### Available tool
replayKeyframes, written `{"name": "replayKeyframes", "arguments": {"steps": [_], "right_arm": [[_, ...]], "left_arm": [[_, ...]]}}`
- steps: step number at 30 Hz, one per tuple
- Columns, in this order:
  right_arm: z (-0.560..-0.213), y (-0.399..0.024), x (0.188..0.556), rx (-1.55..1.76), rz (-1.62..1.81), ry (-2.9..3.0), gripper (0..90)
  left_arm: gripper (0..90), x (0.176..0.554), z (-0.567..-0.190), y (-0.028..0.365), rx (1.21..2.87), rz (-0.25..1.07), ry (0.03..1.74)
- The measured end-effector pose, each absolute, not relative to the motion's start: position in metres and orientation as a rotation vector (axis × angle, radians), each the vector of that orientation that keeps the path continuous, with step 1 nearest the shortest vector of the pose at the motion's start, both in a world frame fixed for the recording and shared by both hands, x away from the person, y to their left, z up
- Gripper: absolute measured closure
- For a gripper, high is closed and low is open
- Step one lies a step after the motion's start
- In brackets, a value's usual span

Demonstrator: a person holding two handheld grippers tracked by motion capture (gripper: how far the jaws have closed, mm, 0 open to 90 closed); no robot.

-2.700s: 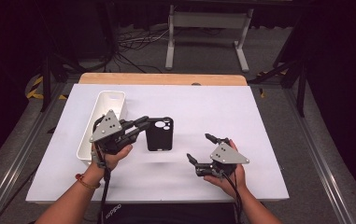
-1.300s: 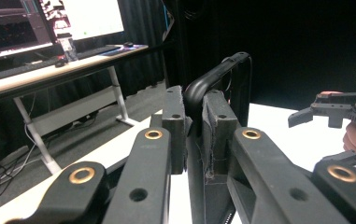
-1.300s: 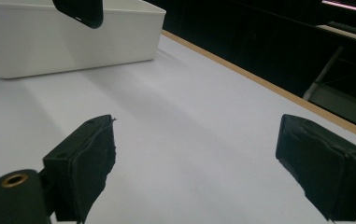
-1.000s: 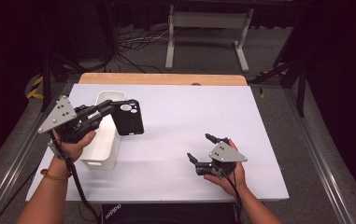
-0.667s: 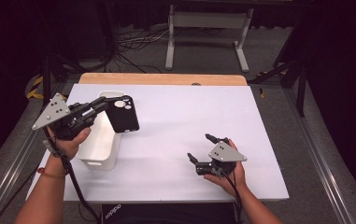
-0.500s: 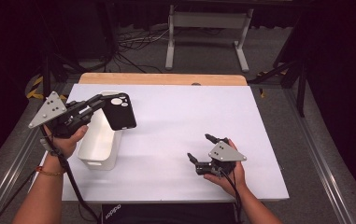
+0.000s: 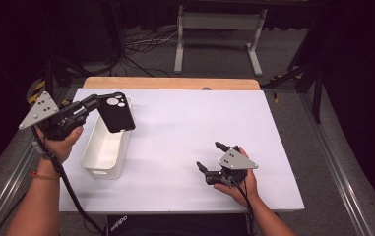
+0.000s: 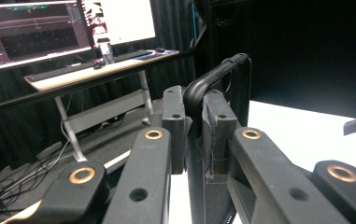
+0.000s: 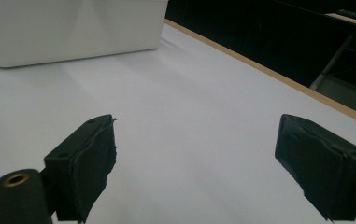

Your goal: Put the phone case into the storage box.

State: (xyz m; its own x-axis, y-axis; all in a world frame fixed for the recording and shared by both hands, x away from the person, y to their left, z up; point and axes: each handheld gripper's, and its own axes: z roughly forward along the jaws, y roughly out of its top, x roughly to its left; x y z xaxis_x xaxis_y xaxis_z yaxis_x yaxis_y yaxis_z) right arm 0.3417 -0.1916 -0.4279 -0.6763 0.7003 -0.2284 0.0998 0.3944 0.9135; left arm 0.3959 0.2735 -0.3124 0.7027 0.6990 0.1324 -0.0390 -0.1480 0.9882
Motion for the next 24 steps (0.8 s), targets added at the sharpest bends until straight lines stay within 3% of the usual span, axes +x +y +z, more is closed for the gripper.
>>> {"name": "replayKeyframes", "arguments": {"steps": [24], "right_arm": [[-0.429,-0.191,0.344,0.691,1.280,2.060,13.0]], "left_arm": [[82.0,0.421,-0.315,0.293,1.616,0.725,0.576]]}}
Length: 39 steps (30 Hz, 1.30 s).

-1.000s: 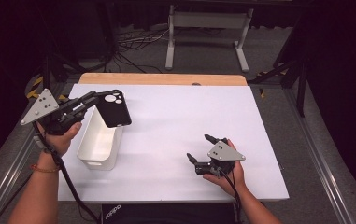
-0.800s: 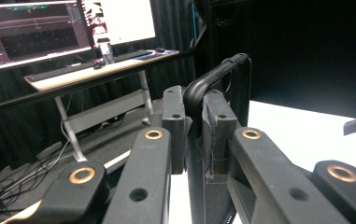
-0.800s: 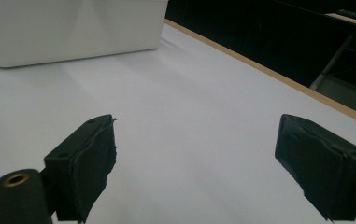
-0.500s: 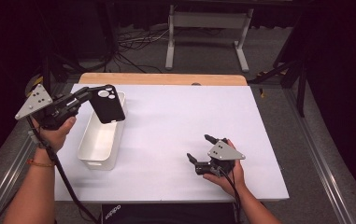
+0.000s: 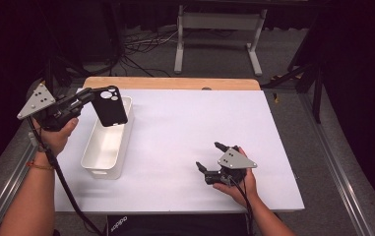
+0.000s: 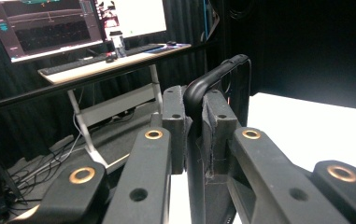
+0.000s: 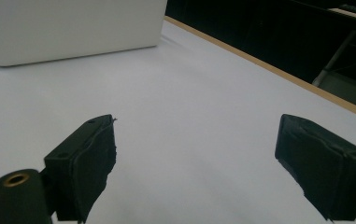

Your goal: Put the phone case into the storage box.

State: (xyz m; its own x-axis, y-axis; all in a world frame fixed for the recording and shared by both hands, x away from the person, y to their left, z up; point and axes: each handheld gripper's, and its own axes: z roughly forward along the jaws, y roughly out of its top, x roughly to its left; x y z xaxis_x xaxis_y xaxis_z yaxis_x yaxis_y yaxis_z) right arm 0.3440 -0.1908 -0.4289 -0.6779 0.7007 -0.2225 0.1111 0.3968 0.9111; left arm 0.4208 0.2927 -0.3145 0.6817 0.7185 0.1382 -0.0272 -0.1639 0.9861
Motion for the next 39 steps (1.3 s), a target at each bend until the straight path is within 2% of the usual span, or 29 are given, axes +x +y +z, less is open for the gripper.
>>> {"name": "replayKeyframes", "arguments": {"steps": [12,39], "right_arm": [[-0.419,-0.198,0.348,0.714,1.273,2.018,13.0],[-0.426,-0.198,0.354,0.753,1.254,2.031,13.0]], "left_arm": [[82.0,0.444,-0.322,0.306,1.649,0.740,0.586],[81.9,0.511,-0.363,0.288,1.754,0.696,0.634]]}}
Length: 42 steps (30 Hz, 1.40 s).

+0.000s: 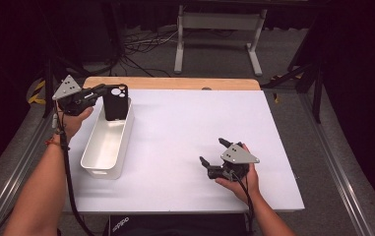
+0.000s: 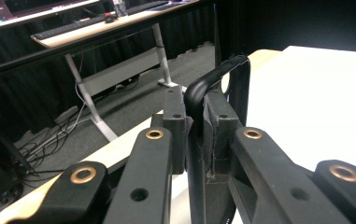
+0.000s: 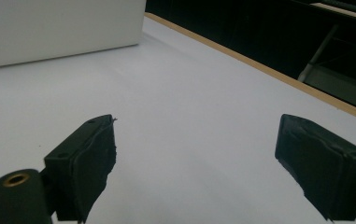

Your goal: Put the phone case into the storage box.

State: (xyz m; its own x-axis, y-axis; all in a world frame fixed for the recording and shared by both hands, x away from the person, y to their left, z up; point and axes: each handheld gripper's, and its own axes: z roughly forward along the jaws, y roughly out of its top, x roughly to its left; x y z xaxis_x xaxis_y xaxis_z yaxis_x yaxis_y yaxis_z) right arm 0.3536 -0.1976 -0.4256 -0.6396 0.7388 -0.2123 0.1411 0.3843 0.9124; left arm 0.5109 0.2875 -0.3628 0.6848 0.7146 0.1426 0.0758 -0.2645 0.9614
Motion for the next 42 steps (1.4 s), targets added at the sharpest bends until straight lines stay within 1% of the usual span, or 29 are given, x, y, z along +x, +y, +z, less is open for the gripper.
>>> {"name": "replayKeyframes", "arguments": {"steps": [8,17,21,24,25,27,29,31,37,42], "right_arm": [[-0.426,-0.195,0.353,0.760,1.243,2.039,13.0],[-0.426,-0.193,0.352,0.763,1.235,2.036,13.1],[-0.425,-0.195,0.352,0.772,1.234,2.028,13.1],[-0.426,-0.196,0.353,0.776,1.233,2.029,13.1],[-0.426,-0.196,0.353,0.776,1.232,2.027,13.1],[-0.426,-0.196,0.353,0.773,1.233,2.031,13.1],[-0.426,-0.195,0.352,0.766,1.237,2.041,13.1],[-0.427,-0.192,0.351,0.750,1.230,2.052,13.1],[-0.427,-0.189,0.350,0.738,1.229,2.066,13.0],[-0.428,-0.189,0.351,0.735,1.234,2.072,12.9]], "left_arm": [[81.8,0.520,-0.371,0.286,1.763,0.691,0.650],[81.8,0.528,-0.377,0.281,1.767,0.695,0.630],[81.6,0.531,-0.381,0.281,1.730,0.694,0.640],[80.7,0.532,-0.382,0.281,1.728,0.692,0.647],[79.1,0.533,-0.384,0.280,1.727,0.699,0.655],[72.8,0.535,-0.386,0.279,1.739,0.693,0.671],[75.7,0.535,-0.388,0.279,1.760,0.681,0.672],[74.3,0.536,-0.388,0.279,1.760,0.683,0.678],[74.0,0.539,-0.395,0.282,1.765,0.678,0.725],[73.1,0.543,-0.398,0.288,1.807,0.707,0.755]]}}
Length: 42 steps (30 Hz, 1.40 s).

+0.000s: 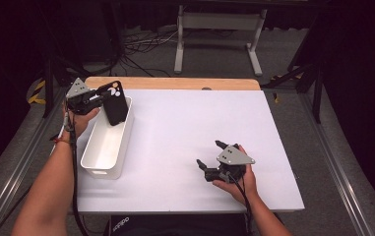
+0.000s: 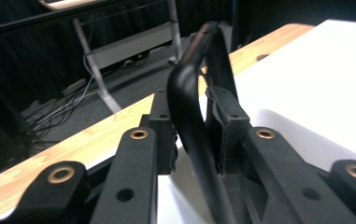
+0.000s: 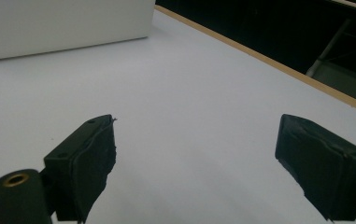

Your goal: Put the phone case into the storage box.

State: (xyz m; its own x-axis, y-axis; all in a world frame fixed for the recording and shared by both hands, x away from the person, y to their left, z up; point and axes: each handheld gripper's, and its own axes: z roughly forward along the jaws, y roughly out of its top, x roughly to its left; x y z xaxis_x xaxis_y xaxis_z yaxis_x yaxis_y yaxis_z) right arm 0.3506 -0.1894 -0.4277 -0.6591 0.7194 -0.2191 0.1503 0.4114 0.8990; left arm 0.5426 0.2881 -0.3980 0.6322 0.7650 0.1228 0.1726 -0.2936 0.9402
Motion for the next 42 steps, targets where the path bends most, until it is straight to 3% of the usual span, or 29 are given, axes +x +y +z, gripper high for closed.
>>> {"name": "replayKeyframes", "arguments": {"steps": [7,10,16,18,26,42], "right_arm": [[-0.429,-0.189,0.352,0.734,1.233,2.077,12.9],[-0.429,-0.189,0.351,0.733,1.234,2.078,12.9],[-0.428,-0.189,0.350,0.724,1.237,2.083,12.9],[-0.428,-0.190,0.351,0.721,1.237,2.084,12.9],[-0.427,-0.188,0.350,0.705,1.235,2.091,13.0],[-0.429,-0.189,0.352,0.709,1.231,2.101,13.2]], "left_arm": [[66.3,0.542,-0.398,0.291,1.813,0.718,0.777],[52.6,0.542,-0.398,0.290,1.814,0.735,0.803],[43.4,0.534,-0.395,0.303,1.783,0.668,0.840],[45.0,0.530,-0.395,0.305,1.785,0.669,0.834],[73.0,0.518,-0.406,0.300,1.806,0.677,0.835],[73.3,0.539,-0.410,0.281,1.883,0.785,0.882]]}}
